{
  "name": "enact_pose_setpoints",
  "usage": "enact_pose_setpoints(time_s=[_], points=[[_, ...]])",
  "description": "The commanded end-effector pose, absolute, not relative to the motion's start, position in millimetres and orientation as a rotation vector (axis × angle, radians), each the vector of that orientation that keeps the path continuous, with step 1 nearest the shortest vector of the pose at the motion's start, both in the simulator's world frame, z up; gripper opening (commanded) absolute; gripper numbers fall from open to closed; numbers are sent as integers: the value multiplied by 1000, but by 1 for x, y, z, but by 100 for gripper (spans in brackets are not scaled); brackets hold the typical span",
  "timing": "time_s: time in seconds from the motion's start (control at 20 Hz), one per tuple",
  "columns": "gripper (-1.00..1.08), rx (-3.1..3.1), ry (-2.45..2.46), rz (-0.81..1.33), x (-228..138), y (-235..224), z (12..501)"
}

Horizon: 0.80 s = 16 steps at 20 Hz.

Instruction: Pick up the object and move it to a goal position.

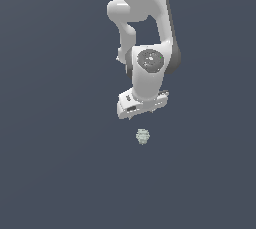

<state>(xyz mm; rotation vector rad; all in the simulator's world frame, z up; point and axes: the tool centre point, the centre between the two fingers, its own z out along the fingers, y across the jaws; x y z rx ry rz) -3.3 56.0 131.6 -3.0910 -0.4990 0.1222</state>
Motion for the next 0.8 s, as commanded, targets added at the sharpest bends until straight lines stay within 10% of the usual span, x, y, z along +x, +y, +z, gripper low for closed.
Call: enact_pose_setpoints(time_s=[0.0, 0.75], points=[[100, -3072, -604, 117, 0, 57, 129], [100, -2873, -1245, 79, 24, 62, 116]])
